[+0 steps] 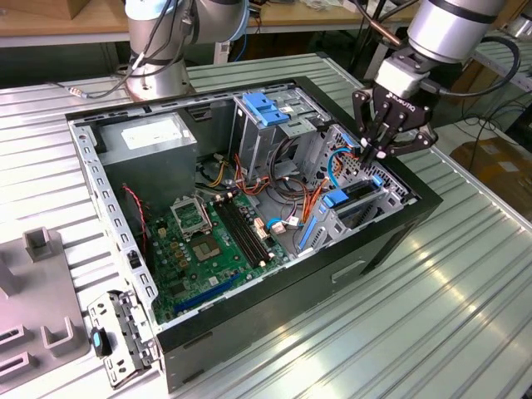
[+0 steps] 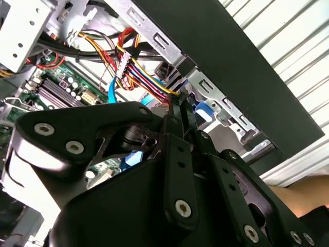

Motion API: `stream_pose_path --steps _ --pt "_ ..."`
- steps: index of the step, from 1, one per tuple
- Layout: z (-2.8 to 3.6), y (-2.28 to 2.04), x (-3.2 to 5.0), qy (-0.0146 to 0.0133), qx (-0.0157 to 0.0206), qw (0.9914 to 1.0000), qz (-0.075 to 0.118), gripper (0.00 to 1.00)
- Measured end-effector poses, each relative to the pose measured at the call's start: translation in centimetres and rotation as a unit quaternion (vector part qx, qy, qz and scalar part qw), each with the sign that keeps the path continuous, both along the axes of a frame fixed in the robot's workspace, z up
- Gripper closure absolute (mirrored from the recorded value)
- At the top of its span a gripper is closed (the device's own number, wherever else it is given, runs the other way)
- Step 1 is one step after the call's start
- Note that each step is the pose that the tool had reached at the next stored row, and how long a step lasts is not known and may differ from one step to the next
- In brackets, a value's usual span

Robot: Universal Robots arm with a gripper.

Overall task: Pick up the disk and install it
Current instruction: 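Insert the first disk wire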

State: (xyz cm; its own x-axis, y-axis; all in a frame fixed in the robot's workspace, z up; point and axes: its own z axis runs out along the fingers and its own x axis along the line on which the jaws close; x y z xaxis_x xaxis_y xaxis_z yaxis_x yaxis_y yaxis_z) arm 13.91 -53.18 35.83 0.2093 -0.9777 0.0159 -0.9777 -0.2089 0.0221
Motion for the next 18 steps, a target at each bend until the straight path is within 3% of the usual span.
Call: stream_pose_path --steps 5,9,13,18 --pt "-0.05 -0.11 0.0 0.0 -0.0037 0.99975 -0.022 0.84" --pt "-0.23 -0.31 0.0 0.0 -0.0041 0.99955 -0.03 0.84" --pt "-0.34 -0.31 -0.06 0.0001 -0.0041 0.99821 -0.06 0.84" --pt "-0.36 -0.57 -0.85 0.0001 -0.0041 0.99814 -0.061 0.84"
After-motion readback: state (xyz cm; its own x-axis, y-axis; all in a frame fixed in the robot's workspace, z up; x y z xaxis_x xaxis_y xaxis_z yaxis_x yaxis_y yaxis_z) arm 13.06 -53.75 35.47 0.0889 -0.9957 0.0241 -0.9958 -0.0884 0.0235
